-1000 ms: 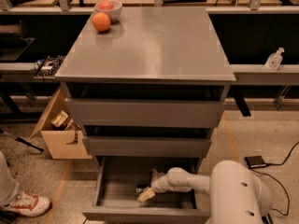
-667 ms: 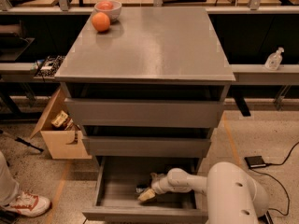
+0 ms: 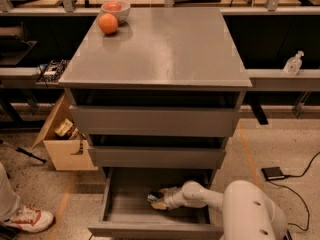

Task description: Pick redbull can from bottom drawer and place on counter

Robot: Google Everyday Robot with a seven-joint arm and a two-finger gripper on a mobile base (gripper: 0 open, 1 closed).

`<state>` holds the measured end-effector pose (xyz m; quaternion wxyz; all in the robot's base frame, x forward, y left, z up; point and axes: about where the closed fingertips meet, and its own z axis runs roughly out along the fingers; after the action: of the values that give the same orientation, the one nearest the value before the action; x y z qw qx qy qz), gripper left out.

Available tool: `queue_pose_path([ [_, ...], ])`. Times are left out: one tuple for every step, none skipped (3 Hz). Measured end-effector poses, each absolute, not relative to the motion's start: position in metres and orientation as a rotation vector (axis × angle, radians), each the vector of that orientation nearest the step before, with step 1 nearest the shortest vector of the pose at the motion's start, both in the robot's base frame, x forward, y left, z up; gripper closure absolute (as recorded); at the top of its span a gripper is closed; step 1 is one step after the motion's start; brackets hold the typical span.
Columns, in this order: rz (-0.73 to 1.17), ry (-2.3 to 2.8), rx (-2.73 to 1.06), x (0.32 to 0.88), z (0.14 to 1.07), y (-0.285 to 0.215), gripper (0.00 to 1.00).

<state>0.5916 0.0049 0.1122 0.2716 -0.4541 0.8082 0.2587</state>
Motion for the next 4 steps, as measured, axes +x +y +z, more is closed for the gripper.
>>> queue_pose_path([
  [0.698,2.1,-1.208,0.593,0.137,0.001,0.86],
  [0.692,1.952,-1.218,0.589,0.189,-0.001,1.0],
  [0.681,1.772,-1.236,0.578,0.252,-0.007,1.0],
  [0.681,1.772,-1.236,0.578,0.252,-0.007,1.0],
])
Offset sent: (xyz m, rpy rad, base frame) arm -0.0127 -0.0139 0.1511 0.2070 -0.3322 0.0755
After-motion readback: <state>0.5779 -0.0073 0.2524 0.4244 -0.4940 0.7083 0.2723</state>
